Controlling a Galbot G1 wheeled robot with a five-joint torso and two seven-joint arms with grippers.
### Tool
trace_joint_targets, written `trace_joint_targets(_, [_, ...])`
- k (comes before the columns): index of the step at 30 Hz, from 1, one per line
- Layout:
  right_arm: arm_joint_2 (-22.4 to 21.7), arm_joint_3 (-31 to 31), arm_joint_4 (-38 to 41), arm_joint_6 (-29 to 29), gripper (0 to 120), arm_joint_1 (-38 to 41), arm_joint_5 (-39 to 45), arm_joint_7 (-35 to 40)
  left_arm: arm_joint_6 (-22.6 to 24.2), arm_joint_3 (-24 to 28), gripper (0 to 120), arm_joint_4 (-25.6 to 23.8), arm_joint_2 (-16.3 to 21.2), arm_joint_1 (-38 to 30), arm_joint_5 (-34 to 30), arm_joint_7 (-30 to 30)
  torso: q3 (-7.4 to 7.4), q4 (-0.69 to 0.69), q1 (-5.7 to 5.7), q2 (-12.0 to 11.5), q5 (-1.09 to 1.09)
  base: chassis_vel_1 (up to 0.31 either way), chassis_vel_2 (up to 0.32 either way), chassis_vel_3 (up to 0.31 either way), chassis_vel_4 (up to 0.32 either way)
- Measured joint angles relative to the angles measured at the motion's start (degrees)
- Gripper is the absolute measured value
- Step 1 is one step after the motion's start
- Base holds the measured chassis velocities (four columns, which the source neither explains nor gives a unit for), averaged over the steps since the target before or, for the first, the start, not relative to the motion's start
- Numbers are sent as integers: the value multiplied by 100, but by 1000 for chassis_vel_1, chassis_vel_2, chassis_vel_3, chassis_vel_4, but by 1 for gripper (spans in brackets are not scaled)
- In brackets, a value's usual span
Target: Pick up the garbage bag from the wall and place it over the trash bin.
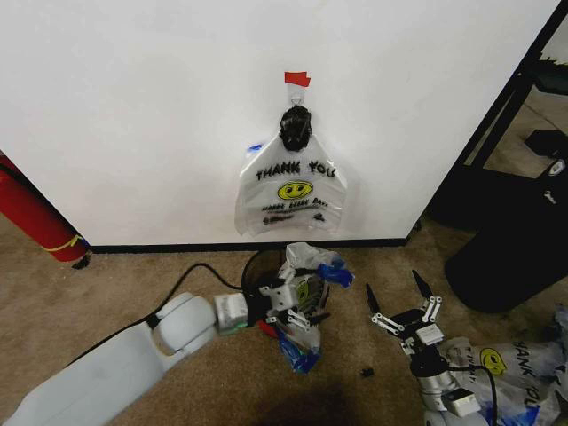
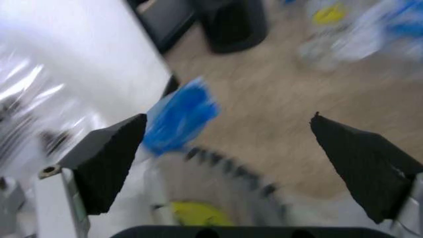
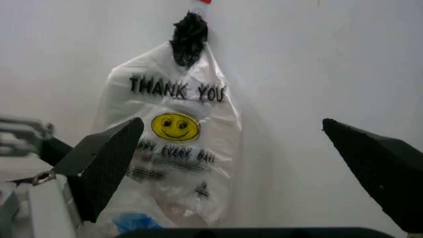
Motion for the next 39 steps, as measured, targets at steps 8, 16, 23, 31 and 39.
trace_joint_targets(8, [38,-46,-19,80,100,-110,-2,1,589,320,79,198,-182,-388,97,-885,0,0,0,0,1,0,0,0,0])
trace_joint_targets(16, [68,-38,-46,109,100,-155,13,-15,946,476,65,254,-175,-564,332,-948,0,1,0,0,1,0,0,0,0])
trace_joint_targets(23, [122,-88,-26,113,100,-154,-34,-28,1146,460,41,230,-195,-515,461,-1230,0,0,0,0,1,0,0,0,0])
trace_joint_targets(31, [98,-115,-49,116,100,-135,-78,-11,1447,286,13,112,-150,-233,66,-1840,0,0,-1,0,1,0,0,0,0])
trace_joint_targets(39, [-66,-389,-165,-296,100,-110,147,138,1592,-209,0,52,-417,257,-2010,-3172,0,0,-1,0,1,0,0,0,0])
